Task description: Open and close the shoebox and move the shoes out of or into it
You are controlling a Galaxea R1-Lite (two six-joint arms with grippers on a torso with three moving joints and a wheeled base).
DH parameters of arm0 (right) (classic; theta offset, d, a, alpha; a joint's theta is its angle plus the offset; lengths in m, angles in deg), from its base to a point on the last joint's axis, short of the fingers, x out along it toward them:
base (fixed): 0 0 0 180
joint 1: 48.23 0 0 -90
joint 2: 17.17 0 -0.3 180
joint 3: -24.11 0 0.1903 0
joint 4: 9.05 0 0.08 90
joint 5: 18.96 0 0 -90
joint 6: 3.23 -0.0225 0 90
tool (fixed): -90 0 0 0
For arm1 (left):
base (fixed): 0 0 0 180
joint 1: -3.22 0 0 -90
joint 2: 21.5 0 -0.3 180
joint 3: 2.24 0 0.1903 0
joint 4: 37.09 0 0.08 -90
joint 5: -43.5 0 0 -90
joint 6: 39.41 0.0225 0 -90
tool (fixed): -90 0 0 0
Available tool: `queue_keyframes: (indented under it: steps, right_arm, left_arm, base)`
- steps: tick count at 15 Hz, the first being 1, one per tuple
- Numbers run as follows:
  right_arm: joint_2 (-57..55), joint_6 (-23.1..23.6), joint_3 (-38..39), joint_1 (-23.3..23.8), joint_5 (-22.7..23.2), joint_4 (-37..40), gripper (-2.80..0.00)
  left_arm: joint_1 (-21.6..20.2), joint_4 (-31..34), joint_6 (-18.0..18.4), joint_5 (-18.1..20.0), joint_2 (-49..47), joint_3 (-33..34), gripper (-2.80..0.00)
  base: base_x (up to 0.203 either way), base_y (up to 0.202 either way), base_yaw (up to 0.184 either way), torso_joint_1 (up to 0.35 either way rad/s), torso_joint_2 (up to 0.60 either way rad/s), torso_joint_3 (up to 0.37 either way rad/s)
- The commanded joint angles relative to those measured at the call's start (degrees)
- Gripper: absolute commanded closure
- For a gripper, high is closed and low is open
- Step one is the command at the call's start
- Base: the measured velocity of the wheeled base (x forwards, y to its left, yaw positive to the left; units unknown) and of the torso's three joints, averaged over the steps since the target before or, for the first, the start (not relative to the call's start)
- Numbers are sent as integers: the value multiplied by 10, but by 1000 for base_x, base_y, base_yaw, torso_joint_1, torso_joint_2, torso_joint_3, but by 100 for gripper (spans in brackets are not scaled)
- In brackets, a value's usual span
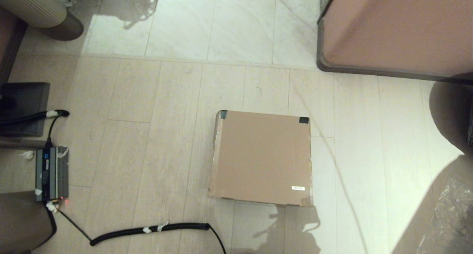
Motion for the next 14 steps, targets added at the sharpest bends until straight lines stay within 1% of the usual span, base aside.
queue_keyframes:
  steps: [1,3,4,6,8,10,12,14]
  right_arm:
    - [18,5,0,-10,8,-8,0]
    - [37,1,-3,-65,7,18,0]
    - [42,-13,-5,-66,6,32,0]
    - [93,-19,-7,-55,2,36,0]
    - [165,-22,-6,-49,-3,33,0]
    - [171,-22,0,-44,-12,15,0]
    - [171,-22,0,-44,-15,15,0]
    - [171,-21,0,-44,-14,15,0]
  left_arm:
    - [-1,3,17,6,49,2,0]
    - [-1,12,17,16,49,-2,0]
    - [-1,10,19,18,50,-1,0]
    - [-1,5,18,8,50,1,0]
    - [-1,4,1,-1,50,1,0]
    - [-1,3,-14,-6,50,1,0]
    - [-1,3,-20,-6,50,0,0]
    - [-1,3,-45,-9,50,0,0]
  base:
    - [0,0,0,0,0,0]
    - [0,0,0,0,0,0]
    - [0,0,0,0,0,0]
    - [0,0,0,0,0,0]
    - [0,0,0,0,0,0]
    - [0,0,0,0,0,0]
    - [0,0,0,0,0,0]
    - [0,0,0,0,0,0]
